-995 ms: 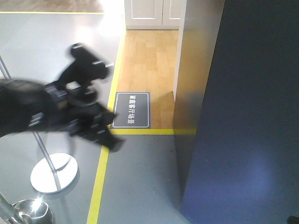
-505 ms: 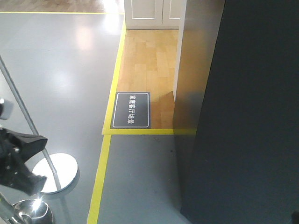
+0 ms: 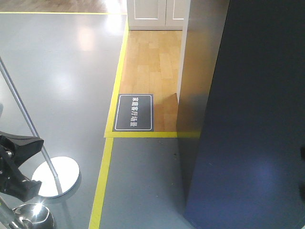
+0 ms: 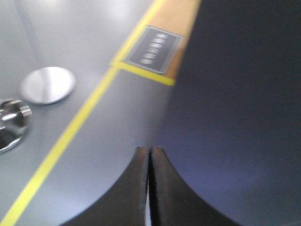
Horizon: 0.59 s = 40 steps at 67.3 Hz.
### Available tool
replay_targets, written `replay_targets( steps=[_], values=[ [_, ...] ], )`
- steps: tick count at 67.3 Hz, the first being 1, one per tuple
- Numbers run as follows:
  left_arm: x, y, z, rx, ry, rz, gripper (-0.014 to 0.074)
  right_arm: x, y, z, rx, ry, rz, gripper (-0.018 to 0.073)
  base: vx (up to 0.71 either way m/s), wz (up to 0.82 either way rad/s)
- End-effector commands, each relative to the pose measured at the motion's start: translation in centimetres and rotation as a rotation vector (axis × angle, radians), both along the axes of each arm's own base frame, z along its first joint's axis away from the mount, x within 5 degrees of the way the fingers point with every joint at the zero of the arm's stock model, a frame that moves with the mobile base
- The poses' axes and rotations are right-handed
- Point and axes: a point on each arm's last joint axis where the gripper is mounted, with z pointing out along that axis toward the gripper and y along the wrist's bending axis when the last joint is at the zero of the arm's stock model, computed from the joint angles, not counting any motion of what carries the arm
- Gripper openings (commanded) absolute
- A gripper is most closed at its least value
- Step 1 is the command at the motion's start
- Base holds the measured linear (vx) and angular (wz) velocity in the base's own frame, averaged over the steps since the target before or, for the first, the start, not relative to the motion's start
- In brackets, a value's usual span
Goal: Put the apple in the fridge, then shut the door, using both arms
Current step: 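Withdraw the left gripper from the closed door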
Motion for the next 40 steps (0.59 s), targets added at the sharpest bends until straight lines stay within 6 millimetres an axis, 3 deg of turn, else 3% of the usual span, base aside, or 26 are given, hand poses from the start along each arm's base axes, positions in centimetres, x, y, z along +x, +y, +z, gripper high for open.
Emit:
replay_targets(
  steps=[1, 16, 26, 40],
  values=[
    [0.2, -0.1, 1.5, -0.052, -0.089, 0.0, -0.0006, 2.6, -0.3, 1.6, -0.018, -0.138, -0.093, -0.0004, 0.0, 0.0],
    [0.2, -0.1, 1.5, -0.052, -0.089, 0.0, -0.0006, 7.5, -0.7, 4.2, -0.158, -0.16, -0.205, -0.0004, 0.0, 0.0],
    [0.2, -0.1, 1.5, -0.052, -0.089, 0.0, -0.0006, 10.6, -4.0, 6.2, -0.196, -0.189, -0.344, -0.0003, 0.0, 0.0],
    [0.2, -0.1, 1.5, -0.052, -0.089, 0.0, -0.0006, 12.9, -8.3, 8.8, -0.097, -0.352, -0.452, -0.0003, 0.0, 0.0]
  ],
)
